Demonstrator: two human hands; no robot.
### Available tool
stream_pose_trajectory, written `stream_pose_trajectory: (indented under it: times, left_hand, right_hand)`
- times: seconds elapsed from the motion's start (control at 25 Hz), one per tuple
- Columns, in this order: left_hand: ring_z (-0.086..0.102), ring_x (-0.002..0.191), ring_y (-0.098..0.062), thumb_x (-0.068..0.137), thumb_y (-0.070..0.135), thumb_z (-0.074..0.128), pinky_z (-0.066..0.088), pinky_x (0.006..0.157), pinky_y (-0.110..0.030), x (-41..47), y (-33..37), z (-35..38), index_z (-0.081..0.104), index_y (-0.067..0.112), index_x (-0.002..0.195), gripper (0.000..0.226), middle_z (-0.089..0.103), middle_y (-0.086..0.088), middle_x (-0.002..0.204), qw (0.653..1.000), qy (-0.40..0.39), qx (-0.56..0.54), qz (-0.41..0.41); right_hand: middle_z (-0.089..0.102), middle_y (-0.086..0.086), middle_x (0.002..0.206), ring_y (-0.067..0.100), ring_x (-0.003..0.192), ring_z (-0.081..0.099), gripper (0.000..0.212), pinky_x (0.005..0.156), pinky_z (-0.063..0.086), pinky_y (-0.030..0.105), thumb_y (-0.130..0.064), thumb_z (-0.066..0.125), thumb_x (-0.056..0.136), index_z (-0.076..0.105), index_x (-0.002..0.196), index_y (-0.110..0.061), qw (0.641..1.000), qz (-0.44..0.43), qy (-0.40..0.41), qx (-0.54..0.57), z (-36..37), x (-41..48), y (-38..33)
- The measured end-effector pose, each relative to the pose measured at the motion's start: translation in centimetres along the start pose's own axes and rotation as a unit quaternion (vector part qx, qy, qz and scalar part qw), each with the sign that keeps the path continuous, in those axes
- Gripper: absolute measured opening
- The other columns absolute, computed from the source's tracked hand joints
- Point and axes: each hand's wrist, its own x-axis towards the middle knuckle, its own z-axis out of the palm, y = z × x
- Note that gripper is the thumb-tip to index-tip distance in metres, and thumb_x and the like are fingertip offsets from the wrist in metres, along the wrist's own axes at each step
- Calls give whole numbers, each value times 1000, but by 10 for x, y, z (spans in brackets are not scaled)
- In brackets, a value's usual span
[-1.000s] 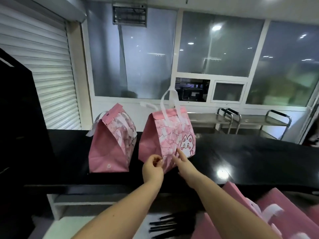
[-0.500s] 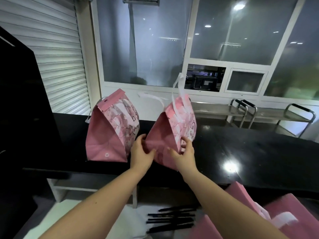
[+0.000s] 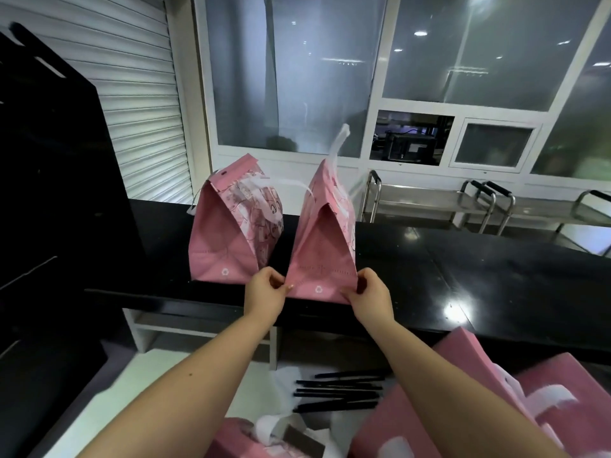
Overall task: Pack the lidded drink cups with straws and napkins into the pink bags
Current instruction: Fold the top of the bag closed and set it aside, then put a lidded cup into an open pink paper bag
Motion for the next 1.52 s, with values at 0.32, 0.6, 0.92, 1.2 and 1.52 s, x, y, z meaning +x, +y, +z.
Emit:
stream_pose_trajectory:
  times: [0.32, 0.6, 0.92, 1.2, 1.52]
  left_hand:
    - [64, 80, -22, 81, 8, 71, 41, 68, -23, 3, -4, -28, 65, 16, 81, 10, 63, 1, 76, 996, 76, 31, -46]
    - [60, 86, -14, 81, 18, 70, 50, 77, -30, -20, 36, -25, 63, 24, 93, 14, 60, 8, 92, 982, 19, 127, 136]
    - [51, 109, -23, 86, 35, 59, 41, 86, -36, -81, 145, 40, 58, 26, 113, 28, 57, 3, 113, 862, -122, 230, 435]
    - [46, 115, -24, 85, 41, 56, 38, 91, -39, -189, 257, 80, 52, 25, 119, 38, 54, 0, 120, 785, -212, 128, 568]
    - [48, 111, -25, 85, 41, 56, 40, 89, -40, -372, 362, 101, 53, 23, 121, 40, 54, -1, 118, 682, -268, 4, 681]
  right_hand:
    - [61, -1, 89, 12, 74, 57, 8, 56, 43, 24, -11, 54, 92, 57, 96, -17, 999, -10, -24, -29, 30, 6, -26]
    - [60, -6, 89, 11, 81, 57, 20, 72, 50, 28, -18, 70, 83, 58, 99, -25, 992, -103, -8, -75, -32, -6, -33]
    - [58, 0, 117, 26, 112, 49, 33, 89, 43, 37, -24, 59, 85, 57, 119, -25, 886, -158, 76, -430, -179, -91, -25]
    - [59, 1, 120, 26, 112, 47, 35, 91, 43, 39, -21, 61, 84, 58, 119, -22, 833, -20, 188, -520, -307, -233, -30]
    - [60, -1, 124, 23, 117, 49, 37, 96, 42, 37, -17, 58, 86, 59, 122, -24, 759, 139, 276, -574, -435, -456, -48]
